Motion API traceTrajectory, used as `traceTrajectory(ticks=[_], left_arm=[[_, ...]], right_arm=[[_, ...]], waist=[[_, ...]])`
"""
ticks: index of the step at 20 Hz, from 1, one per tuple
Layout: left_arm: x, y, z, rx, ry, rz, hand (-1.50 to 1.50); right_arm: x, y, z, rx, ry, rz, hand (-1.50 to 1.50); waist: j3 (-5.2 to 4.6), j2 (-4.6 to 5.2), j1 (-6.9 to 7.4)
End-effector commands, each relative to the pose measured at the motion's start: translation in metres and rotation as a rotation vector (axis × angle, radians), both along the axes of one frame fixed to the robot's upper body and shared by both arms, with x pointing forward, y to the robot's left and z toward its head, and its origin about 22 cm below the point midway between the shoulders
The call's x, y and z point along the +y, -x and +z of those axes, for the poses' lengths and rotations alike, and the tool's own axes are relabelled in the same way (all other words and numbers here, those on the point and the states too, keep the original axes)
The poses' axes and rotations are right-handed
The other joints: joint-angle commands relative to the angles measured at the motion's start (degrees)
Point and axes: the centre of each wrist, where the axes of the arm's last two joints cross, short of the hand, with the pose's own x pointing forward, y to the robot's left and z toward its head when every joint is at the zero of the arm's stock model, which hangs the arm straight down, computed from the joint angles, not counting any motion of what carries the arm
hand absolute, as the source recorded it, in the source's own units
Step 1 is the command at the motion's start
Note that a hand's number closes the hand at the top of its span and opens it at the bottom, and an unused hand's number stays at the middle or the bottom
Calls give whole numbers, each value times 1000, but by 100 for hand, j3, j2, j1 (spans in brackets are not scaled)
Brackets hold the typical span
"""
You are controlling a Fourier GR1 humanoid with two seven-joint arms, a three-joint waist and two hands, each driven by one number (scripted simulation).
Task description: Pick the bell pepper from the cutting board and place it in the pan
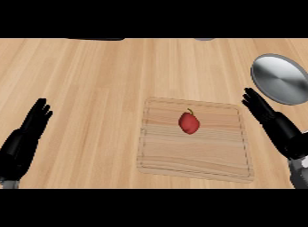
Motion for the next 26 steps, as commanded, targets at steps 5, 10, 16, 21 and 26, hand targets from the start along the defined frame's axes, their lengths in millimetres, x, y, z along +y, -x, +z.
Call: traceTrajectory(ticks=[5, 10, 16, 21, 26], left_arm=[[-28, -44, 26, -168, -57, 58, 0], [-26, -55, 32, -116, -2, 81, 0], [-18, -54, 31, -95, -13, 81, 0], [-24, -60, 30, -72, -4, 104, 0], [-35, -62, 36, -102, -14, 54, 0]], right_arm=[[73, -43, 11, -7, 176, -44, 150], [65, -17, -6, -310, 460, -316, -150], [62, 24, 33, -427, 661, -385, -150], [68, 31, 93, -290, 899, -282, -150], [95, 34, 157, -179, 1057, -252, -150]], waist=[[241, 29, -43], [232, -61, -382], [211, -103, -431], [190, -104, -411], [192, -77, -171]])
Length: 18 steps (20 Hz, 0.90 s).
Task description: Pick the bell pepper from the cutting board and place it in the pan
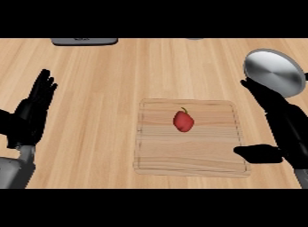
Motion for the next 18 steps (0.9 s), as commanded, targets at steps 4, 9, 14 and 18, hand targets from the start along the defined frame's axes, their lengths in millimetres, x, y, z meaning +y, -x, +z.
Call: traceTrajectory(ticks=[4, 9, 14, 18], left_arm=[[-9, -11, 10, -24, -3, -35, 0], [5, -14, 15, -15, 0, -62, 0], [-7, -12, -13, -14, -6, -30, 0], [-13, -24, 9, -25, 11, -41, 0]], right_arm=[[55, 2, 89, 41, 141, -89, -150], [110, -16, 107, 57, 196, -75, -150], [123, -26, 82, 179, 123, 11, -150], [150, -42, 61, 220, 97, 54, -150]], waist=[[21, 71, 265], [27, 86, 323], [39, 85, 198], [43, 88, 211]])
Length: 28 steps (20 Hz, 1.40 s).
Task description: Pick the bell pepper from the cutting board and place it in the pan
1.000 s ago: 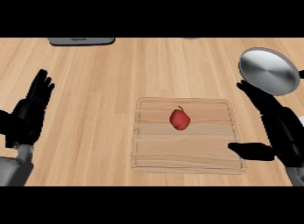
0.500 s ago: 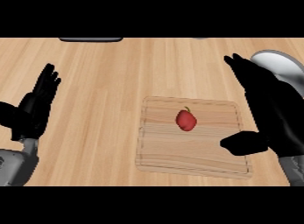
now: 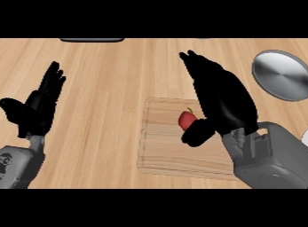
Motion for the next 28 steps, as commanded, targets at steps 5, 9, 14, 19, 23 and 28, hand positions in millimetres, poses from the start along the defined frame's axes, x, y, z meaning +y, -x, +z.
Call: traceTrajectory(ticks=[5, 9, 14, 19, 23, 28], left_arm=[[0, 7, -4, 9, 3, 2, 0], [-8, 11, -23, -11, -10, 14, 0], [5, 2, 16, 5, 1, -4, 0], [1, 1, 15, -12, 8, -6, 0], [-5, 0, 3, -3, -1, 3, 0], [24, -6, -7, 1, 2, 5, 0]], right_arm=[[19, -7, -41, 115, 90, -118, -150], [25, -8, -38, 130, 89, -145, -150], [30, -18, -59, 119, 122, -230, -150], [25, -37, -64, 218, 140, -220, -150], [6, -40, -83, 268, 113, -187, -150], [20, -26, -73, 298, 161, -157, -150]], waist=[[6, -4, -37], [4, -4, -65], [8, -13, -22], [7, -4, -15], [8, 3, -34], [5, -4, -61]])
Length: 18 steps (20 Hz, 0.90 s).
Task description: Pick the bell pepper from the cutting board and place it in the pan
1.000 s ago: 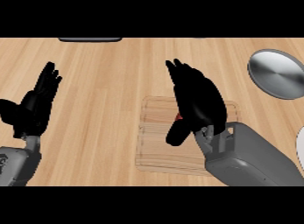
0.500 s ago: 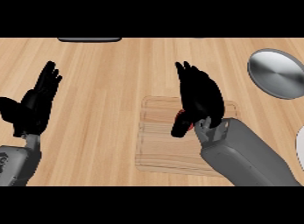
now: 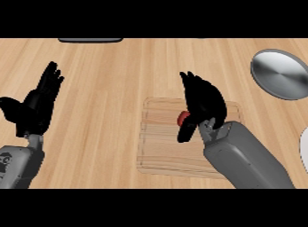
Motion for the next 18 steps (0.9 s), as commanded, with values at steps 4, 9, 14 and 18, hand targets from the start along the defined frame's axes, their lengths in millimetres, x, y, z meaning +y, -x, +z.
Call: traceTrajectory(ticks=[4, 9, 14, 18], left_arm=[[-15, -5, -2, 2, 3, 8, 0], [4, 4, 9, 4, -13, 12, 0], [-3, 8, 3, -8, -4, 5, 0], [-1, 8, 1, -10, -10, 1, 0]], right_arm=[[27, 1, -15, 83, 92, -9, -150], [1, -7, -31, 143, 216, -28, -150], [18, -24, -28, 206, 290, -35, -150], [15, -33, -56, 235, 297, -57, -150]], waist=[[0, -2, 8], [0, -10, 1], [-2, -1, 36], [1, 9, 59]])
